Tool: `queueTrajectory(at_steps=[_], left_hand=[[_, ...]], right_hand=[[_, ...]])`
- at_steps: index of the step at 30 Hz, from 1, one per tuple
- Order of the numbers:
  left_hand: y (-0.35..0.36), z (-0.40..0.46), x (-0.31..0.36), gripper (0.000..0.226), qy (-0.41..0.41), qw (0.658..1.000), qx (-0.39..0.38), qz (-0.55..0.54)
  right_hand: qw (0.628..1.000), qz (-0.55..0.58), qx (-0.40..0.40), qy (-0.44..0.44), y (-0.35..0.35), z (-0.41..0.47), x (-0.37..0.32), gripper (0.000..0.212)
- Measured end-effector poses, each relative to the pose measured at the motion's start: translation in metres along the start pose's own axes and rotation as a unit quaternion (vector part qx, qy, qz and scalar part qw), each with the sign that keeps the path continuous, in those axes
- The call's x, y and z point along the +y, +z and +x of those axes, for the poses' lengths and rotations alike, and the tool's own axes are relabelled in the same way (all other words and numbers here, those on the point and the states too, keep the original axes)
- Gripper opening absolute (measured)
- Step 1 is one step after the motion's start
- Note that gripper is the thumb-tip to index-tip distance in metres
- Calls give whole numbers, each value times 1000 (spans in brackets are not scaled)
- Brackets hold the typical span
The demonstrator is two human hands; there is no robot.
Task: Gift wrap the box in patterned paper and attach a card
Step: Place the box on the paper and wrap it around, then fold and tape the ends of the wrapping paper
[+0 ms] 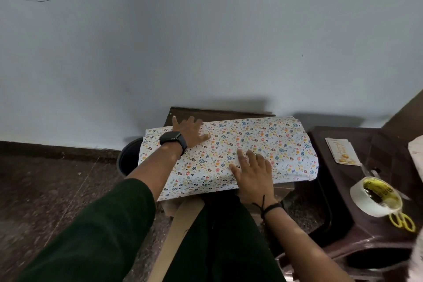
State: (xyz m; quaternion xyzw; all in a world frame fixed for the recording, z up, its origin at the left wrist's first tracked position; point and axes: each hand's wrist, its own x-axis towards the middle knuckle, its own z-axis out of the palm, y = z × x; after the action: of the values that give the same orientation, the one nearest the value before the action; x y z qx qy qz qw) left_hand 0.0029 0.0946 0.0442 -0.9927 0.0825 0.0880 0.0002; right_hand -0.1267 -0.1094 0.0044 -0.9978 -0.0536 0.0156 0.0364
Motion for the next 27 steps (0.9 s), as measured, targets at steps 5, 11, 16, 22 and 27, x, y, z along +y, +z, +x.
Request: queueTrajectory(at_steps=[5,11,16,22,27], left_hand=[[-1,-16,-18,56,-11,995,-25,-101],[7,-43,-32,47,-10,968,-64,-241],[13,-63,-25,48,-35,948,-68,-308],[10,-72,-21,48,-52,934,-96,-341],[12,-79,-25,43,-66,909,-100,-400]], right_hand=[[999,21,9,-30,-4,12,29,107],[997,49,25,48,-9,47,61,99],[974,178,88,110,-17,39,50,62],[835,526,77,144,18,7,14,89],[813,568,71,109,17,14,21,90]])
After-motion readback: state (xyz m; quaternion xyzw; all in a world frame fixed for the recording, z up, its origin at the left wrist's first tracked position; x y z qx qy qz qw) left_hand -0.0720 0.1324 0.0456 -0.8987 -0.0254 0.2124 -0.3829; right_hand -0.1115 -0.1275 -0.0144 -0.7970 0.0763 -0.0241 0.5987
